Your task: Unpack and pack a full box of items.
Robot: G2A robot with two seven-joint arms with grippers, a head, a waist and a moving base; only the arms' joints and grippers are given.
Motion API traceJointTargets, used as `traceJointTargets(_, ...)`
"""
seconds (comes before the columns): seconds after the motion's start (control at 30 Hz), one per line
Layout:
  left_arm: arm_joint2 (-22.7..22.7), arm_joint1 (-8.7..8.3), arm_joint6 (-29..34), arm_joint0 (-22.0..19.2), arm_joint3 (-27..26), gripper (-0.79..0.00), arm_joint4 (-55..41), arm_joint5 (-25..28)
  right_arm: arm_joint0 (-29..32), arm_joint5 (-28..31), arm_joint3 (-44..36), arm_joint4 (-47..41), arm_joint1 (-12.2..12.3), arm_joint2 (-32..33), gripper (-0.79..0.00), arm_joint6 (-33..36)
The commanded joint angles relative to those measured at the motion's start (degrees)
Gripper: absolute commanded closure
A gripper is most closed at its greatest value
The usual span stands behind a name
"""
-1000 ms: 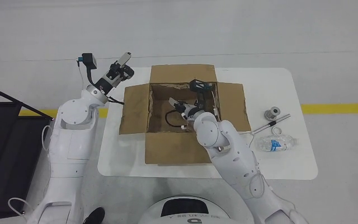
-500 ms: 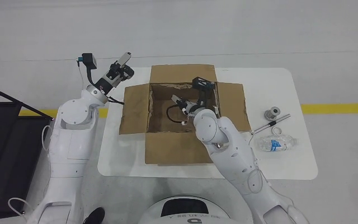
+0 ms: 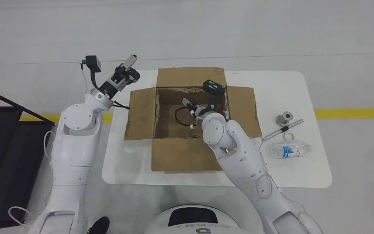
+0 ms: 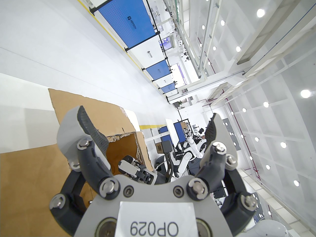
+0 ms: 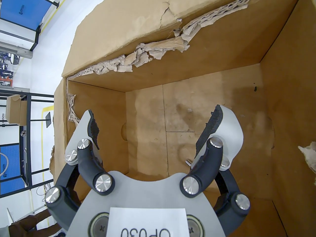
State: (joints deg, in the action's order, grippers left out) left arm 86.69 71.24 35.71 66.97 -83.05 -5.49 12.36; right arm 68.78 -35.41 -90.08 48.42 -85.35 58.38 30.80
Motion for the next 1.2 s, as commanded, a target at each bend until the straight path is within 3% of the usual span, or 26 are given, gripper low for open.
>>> traceJointTargets(0.0, 0.0, 0.00, 0.0, 0.0, 0.0, -0.785, 0.0, 0.0, -0.2, -0.3, 0.2, 0.1, 0.0, 0.0, -0.785, 0.1)
traceJointTargets(1.17, 0.0, 0.00, 0.0, 0.0, 0.0, -0.785, 0.0, 0.0, 2.1, -0.3, -1.1, -0.2, -0.2, 3.2, -0.785, -2.6)
